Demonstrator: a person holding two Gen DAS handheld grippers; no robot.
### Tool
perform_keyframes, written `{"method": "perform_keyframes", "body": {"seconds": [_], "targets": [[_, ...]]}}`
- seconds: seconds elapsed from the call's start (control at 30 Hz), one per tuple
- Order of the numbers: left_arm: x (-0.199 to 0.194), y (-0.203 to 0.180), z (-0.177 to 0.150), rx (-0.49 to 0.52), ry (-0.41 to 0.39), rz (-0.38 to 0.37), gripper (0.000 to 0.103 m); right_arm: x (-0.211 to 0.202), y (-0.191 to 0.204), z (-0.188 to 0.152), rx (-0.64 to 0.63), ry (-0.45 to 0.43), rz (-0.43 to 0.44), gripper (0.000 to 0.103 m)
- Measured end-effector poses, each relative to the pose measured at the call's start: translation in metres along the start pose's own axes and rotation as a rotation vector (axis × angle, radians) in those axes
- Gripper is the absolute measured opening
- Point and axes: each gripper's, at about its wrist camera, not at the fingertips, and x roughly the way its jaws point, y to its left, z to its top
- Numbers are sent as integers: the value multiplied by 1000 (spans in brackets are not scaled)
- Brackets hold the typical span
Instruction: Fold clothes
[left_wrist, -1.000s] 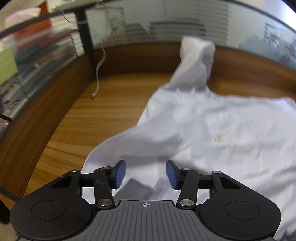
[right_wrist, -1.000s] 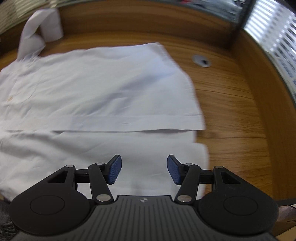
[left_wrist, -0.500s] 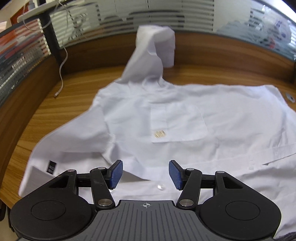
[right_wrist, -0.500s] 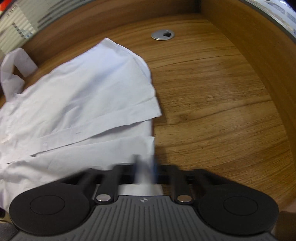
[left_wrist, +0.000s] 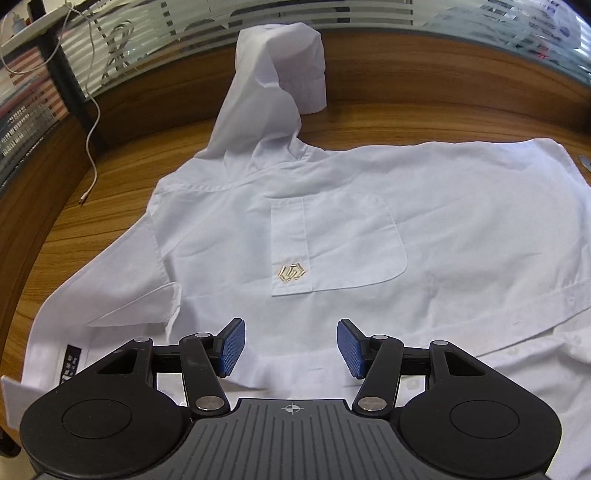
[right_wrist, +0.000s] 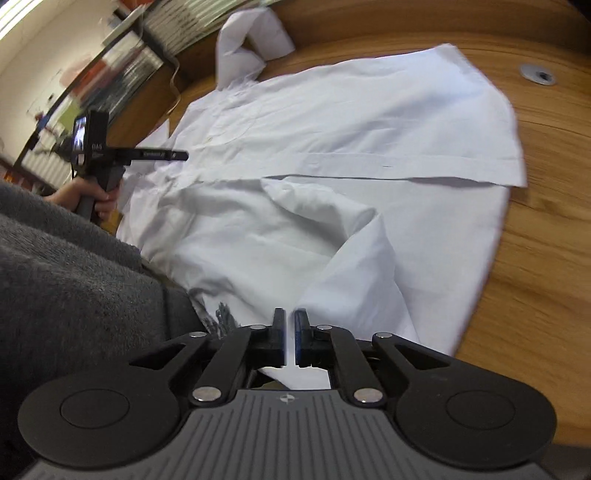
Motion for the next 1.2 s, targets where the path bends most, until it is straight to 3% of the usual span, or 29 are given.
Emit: {"method": "perform_keyframes", "body": {"seconds": [0.07, 0.23, 0.37, 0.53, 0.7, 0.87, 0.97, 1.2], "targets": [[6, 0, 2, 3, 8, 2, 58, -16, -8, -5, 40, -43, -50, 32], [19, 3, -5, -4, 41, 6, 58, -34, -38, -8, 256, -184, -325, 32], [24, 4, -14, 15, 61, 8, 58, -19, -60, -5, 368, -199, -501, 32], [26, 8, -20, 20, 67, 6, 59, -2, -69, -4, 342, -217, -616, 30], [26, 11, -20, 15, 66, -7, 59, 20, -75, 5, 230, -177, -632, 29], [26, 13, -21, 20, 64, -17, 61, 24, -68, 13, 166, -192, -540, 29], [27, 14, -21, 19, 61, -19, 63, 30, -56, 16, 150, -180, -497, 34], [28, 16, -22, 20, 61, -26, 67, 47, -46, 10, 142, -113, -579, 34]]}}
